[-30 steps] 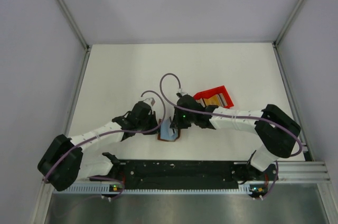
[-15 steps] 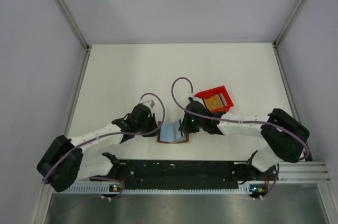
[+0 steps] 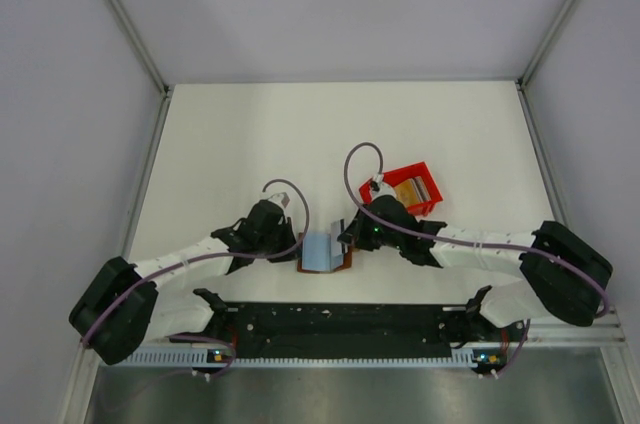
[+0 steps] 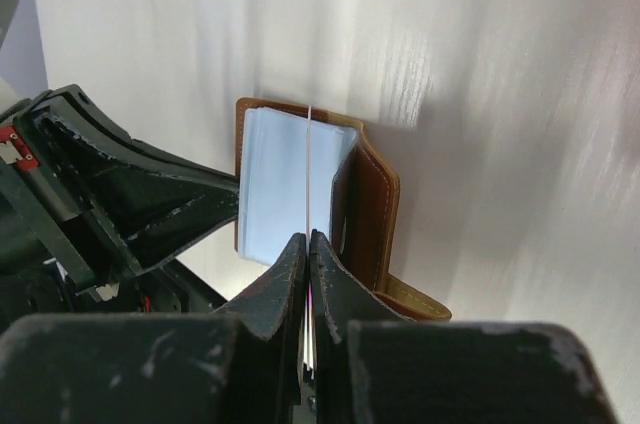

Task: Put the credit cards into the card holder
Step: Insert the credit card into the card holder.

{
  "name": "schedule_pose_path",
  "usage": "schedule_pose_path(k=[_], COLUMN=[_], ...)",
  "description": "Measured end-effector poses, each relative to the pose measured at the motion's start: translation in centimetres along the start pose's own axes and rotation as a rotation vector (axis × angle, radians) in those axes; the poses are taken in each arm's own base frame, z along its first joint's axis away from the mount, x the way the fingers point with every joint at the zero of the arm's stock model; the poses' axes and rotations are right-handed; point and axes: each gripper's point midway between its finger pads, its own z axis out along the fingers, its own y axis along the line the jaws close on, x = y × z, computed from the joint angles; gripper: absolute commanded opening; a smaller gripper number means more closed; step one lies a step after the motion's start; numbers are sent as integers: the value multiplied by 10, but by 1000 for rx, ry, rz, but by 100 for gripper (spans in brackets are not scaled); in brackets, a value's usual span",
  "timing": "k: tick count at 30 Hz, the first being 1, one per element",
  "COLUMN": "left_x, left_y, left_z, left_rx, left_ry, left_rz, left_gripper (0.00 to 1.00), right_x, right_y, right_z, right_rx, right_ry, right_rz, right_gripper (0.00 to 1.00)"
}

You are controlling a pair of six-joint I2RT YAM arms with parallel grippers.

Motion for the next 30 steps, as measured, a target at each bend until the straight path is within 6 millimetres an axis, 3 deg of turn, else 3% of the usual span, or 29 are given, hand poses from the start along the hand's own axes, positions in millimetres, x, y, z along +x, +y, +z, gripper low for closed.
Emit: schedule_pose_path(k=[10,30], left_x=[1,1], left_y=[0,1], left_z=[-1,0], left_rx=[4,3], left_ry=[-8,-23], left_rz=[-31,-83], left_gripper=[0,0], right_x=[16,33], right_y=[-22,-15], right_z=[3,21], right_rx=[47,-57], right_ry=[38,91], right_rz=[38,97], right_gripper=[0,0])
